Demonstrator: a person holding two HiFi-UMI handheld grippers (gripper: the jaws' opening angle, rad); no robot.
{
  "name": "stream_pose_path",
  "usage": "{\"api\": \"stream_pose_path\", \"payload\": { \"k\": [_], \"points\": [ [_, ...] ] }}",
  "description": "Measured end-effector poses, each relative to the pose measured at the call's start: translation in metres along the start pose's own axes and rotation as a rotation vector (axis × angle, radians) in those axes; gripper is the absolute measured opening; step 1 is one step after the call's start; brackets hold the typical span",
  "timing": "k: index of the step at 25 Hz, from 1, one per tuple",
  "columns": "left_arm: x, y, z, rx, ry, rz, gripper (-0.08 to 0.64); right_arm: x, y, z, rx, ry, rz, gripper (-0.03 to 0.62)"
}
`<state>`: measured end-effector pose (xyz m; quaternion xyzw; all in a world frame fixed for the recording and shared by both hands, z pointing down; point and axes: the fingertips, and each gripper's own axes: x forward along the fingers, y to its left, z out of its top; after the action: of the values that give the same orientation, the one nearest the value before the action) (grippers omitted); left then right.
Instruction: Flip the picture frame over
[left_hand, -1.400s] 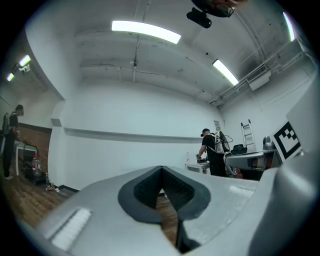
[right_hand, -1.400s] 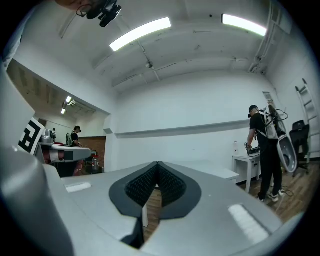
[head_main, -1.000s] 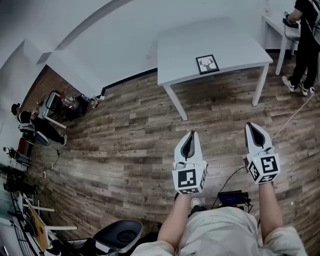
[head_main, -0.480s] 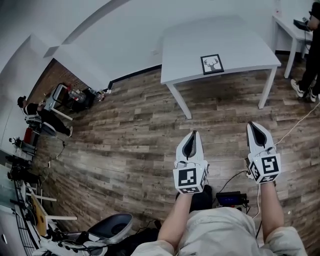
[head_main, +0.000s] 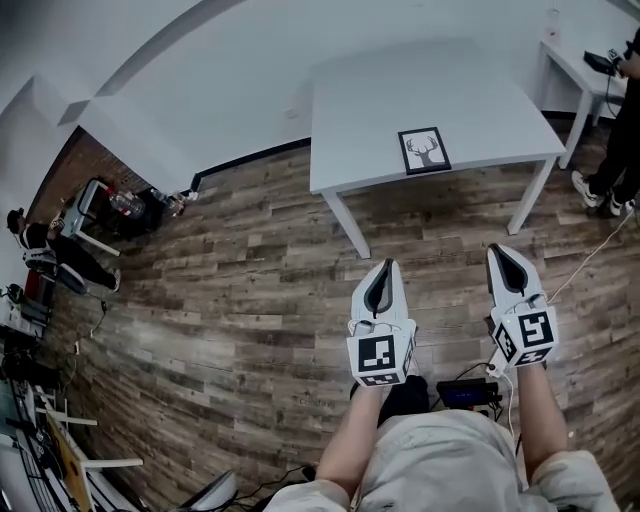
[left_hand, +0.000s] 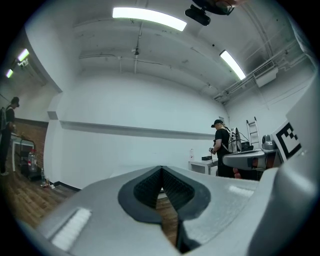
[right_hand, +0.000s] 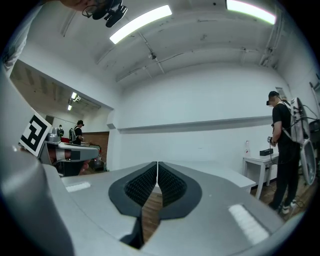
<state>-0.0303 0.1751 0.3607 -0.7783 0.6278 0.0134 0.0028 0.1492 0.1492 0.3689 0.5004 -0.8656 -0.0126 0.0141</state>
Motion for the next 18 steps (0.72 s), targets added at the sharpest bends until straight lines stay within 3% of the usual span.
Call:
{"api": "stream_pose_path", "payload": {
  "k": [10,18],
  "points": [
    [0.099,0.071,0.001,-0.044,-0.001,-0.064,0.0,0.115,0.001,0.004,-0.018,0.035,-0.025,0.043],
    [0.168,0.079,-0.011,-0.058,0.008,-0.082,0.0,0.176,-0.033,-0.022,0.005,0.068,-0.011,0.052]
  ]
}}
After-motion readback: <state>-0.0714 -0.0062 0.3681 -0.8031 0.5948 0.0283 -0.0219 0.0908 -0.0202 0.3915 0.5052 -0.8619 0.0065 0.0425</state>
